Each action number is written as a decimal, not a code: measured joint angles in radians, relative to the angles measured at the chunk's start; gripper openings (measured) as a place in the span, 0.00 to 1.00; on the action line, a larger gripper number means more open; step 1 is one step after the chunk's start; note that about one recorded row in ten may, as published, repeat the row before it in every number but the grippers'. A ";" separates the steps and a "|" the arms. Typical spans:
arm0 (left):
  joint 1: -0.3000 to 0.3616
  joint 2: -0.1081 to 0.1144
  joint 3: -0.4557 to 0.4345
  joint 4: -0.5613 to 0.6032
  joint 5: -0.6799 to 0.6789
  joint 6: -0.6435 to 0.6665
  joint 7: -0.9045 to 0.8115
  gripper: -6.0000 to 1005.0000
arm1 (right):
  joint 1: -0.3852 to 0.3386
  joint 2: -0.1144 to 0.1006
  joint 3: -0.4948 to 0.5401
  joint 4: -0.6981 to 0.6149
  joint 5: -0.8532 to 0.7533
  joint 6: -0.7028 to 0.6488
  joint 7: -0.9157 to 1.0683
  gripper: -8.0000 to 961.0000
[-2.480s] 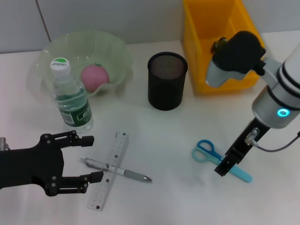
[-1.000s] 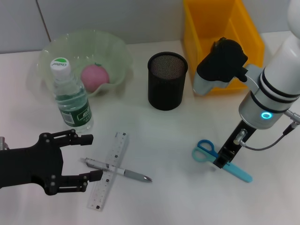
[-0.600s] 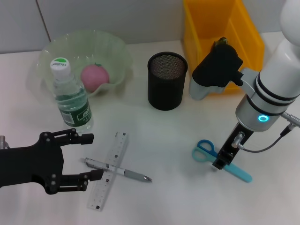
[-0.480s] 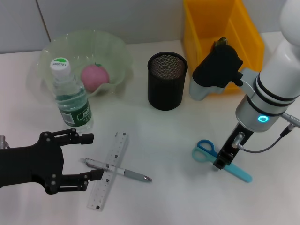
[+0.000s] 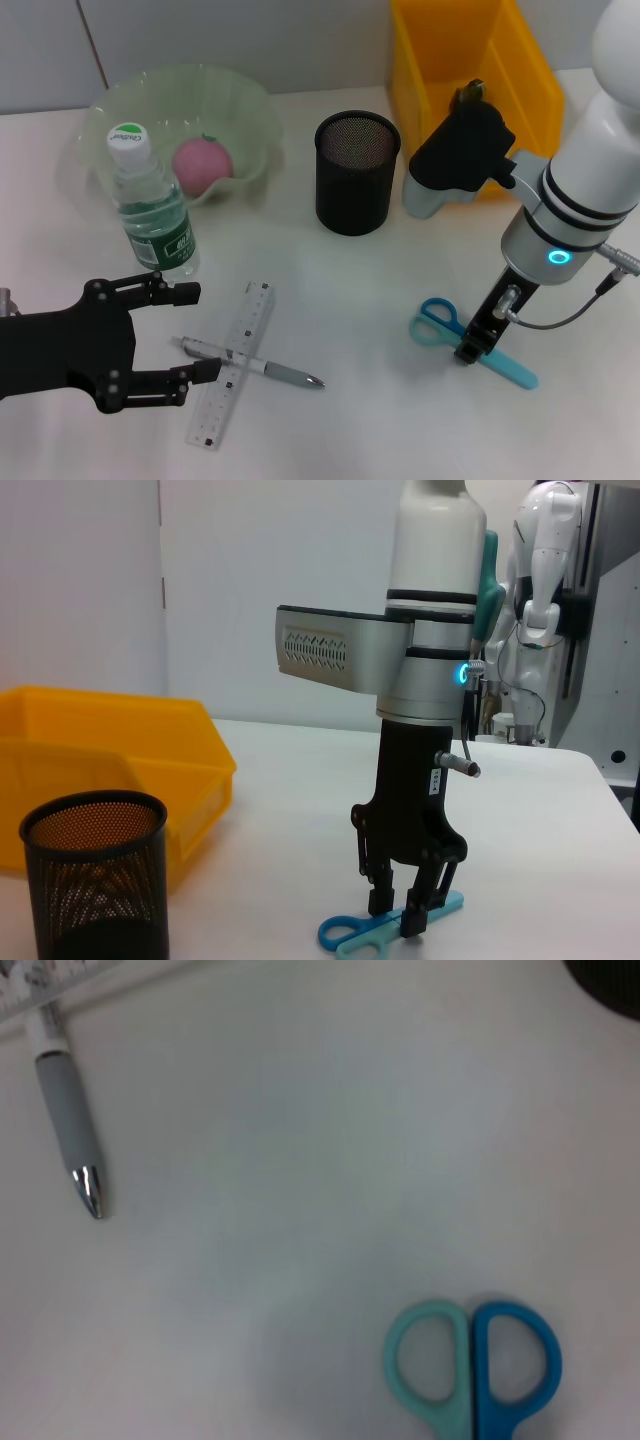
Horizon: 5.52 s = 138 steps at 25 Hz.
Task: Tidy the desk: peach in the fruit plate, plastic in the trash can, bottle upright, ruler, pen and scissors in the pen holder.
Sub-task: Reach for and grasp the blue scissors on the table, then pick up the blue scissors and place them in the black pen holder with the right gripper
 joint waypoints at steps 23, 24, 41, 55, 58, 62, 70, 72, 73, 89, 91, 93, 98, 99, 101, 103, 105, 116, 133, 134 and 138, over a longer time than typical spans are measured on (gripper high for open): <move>0.006 0.000 0.000 0.000 -0.004 0.006 0.000 0.81 | -0.038 -0.004 0.063 -0.103 0.070 -0.029 -0.039 0.24; 0.006 0.000 0.000 0.000 -0.004 0.007 0.000 0.81 | -0.038 -0.004 0.063 -0.103 0.070 -0.029 -0.039 0.24; -0.007 0.003 0.000 -0.029 -0.032 0.026 -0.005 0.81 | -0.125 -0.003 0.405 -0.230 0.353 -0.024 -0.331 0.24; -0.011 0.002 0.000 -0.050 -0.049 0.026 -0.001 0.81 | -0.159 -0.005 0.617 -0.064 0.628 0.013 -0.689 0.24; -0.011 0.001 0.000 -0.052 -0.050 0.024 0.004 0.81 | -0.161 -0.005 0.652 -0.006 0.685 0.025 -0.771 0.24; -0.015 0.000 0.000 -0.062 -0.051 0.021 0.008 0.81 | -0.162 -0.005 0.709 0.085 0.782 0.028 -0.901 0.24; -0.029 0.001 0.000 -0.101 -0.052 0.021 0.029 0.81 | -0.170 -0.004 0.787 0.299 0.999 0.093 -1.198 0.24; -0.033 0.001 0.000 -0.117 -0.052 0.021 0.042 0.81 | -0.169 -0.004 0.787 0.340 1.037 0.132 -1.246 0.24; -0.035 0.001 0.000 -0.122 -0.053 0.020 0.046 0.81 | -0.165 -0.004 0.787 0.362 1.053 0.153 -1.266 0.24; -0.057 0.003 -0.011 -0.185 -0.055 -0.008 0.092 0.81 | -0.039 -0.001 0.771 0.571 1.113 0.368 -1.355 0.24; -0.057 0.003 -0.011 -0.185 -0.055 -0.008 0.095 0.81 | -0.029 -0.001 0.769 0.607 1.111 0.395 -1.363 0.24; -0.057 0.002 -0.011 -0.185 -0.055 -0.008 0.096 0.81 | -0.027 -0.001 0.769 0.617 1.111 0.401 -1.369 0.24; -0.057 0.002 -0.011 -0.195 -0.054 -0.008 0.100 0.81 | -0.019 0.001 0.769 0.664 1.115 0.420 -1.407 0.24; -0.058 0.002 -0.011 -0.195 -0.054 -0.008 0.100 0.81 | -0.019 0.002 0.769 0.668 1.115 0.424 -1.410 0.24; -0.058 0.002 -0.011 -0.196 -0.054 -0.008 0.100 0.81 | -0.016 0.003 0.770 0.679 1.115 0.435 -1.418 0.24; -0.058 0.002 -0.011 -0.196 -0.054 -0.006 0.100 0.81 | -0.011 0.004 0.771 0.693 1.116 0.442 -1.432 0.24; -0.059 0.002 -0.011 -0.196 -0.054 -0.003 0.100 0.81 | -0.007 0.004 0.771 0.705 1.116 0.450 -1.439 0.24; -0.054 0.004 -0.011 -0.196 -0.054 0.000 0.100 0.81 | 0.018 0.007 0.770 0.763 1.117 0.484 -1.488 0.28; -0.053 0.006 -0.011 -0.196 -0.054 0.005 0.093 0.81 | 0.016 0.005 0.695 0.757 1.115 0.493 -1.489 0.35; -0.054 0.006 -0.011 -0.196 -0.054 0.005 0.093 0.81 | 0.016 0.005 0.695 0.756 1.116 0.493 -1.489 0.36; -0.056 0.008 -0.012 -0.196 -0.054 0.005 0.090 0.81 | 0.011 0.005 0.701 0.743 1.117 0.492 -1.488 0.45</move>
